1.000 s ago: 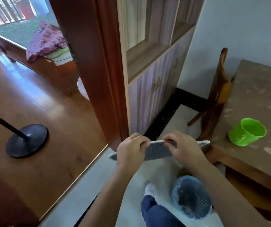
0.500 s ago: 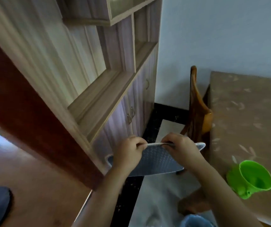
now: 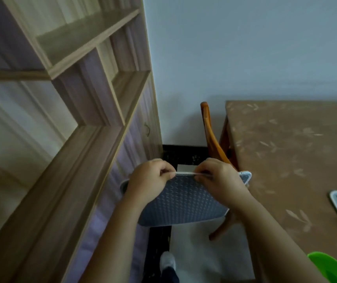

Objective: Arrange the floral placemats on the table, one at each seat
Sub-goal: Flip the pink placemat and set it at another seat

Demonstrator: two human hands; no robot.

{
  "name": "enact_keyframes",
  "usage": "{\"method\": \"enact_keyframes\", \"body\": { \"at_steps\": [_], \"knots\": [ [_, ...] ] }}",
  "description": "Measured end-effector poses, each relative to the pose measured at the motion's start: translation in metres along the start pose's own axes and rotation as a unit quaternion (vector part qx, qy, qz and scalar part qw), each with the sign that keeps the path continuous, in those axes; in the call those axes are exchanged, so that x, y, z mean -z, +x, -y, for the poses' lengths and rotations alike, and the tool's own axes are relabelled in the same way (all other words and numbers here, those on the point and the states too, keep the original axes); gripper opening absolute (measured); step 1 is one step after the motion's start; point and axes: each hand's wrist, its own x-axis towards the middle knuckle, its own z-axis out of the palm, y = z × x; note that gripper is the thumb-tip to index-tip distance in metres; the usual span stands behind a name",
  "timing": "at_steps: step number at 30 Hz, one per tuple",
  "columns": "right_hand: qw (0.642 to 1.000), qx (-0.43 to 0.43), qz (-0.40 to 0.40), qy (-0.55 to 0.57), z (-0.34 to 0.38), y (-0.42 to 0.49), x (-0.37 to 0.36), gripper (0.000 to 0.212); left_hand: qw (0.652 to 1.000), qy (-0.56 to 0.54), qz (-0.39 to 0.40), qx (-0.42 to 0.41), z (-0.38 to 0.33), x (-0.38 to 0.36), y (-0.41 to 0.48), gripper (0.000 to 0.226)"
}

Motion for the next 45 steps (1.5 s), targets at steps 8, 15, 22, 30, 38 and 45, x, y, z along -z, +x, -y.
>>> {"method": "enact_keyframes", "body": {
  "at_steps": [8, 15, 22, 30, 38, 45],
  "knots": [
    [0.993, -0.089, -0.070, -0.020, -0.033, 0.095, 0.024, 0.009, 0.992, -0.008, 0.043, -0.118, 0.000, 0.009, 0.144, 0.006],
    [0.970, -0.167, -0.174, -0.031, -0.063, 0.147, 0.037, 0.007, 0.975, -0.006, 0.076, -0.208, -0.013, 0.003, 0.247, 0.008],
    [0.942, -0.228, -0.236, -0.062, -0.105, 0.176, 0.063, 0.009, 0.957, -0.029, 0.108, -0.266, -0.041, -0.034, 0.322, 0.004],
    [0.910, -0.290, -0.284, -0.082, -0.166, 0.208, 0.094, 0.007, 0.929, -0.015, 0.162, -0.332, -0.085, -0.074, 0.408, 0.005],
    [0.872, -0.340, -0.338, -0.095, -0.195, 0.207, 0.131, 0.008, 0.889, -0.015, 0.207, -0.408, -0.137, -0.107, 0.454, 0.005],
    [0.831, -0.393, -0.374, -0.122, -0.203, 0.188, 0.167, 0.005, 0.839, -0.042, 0.251, -0.480, -0.194, -0.133, 0.468, 0.005]
  ]
}}
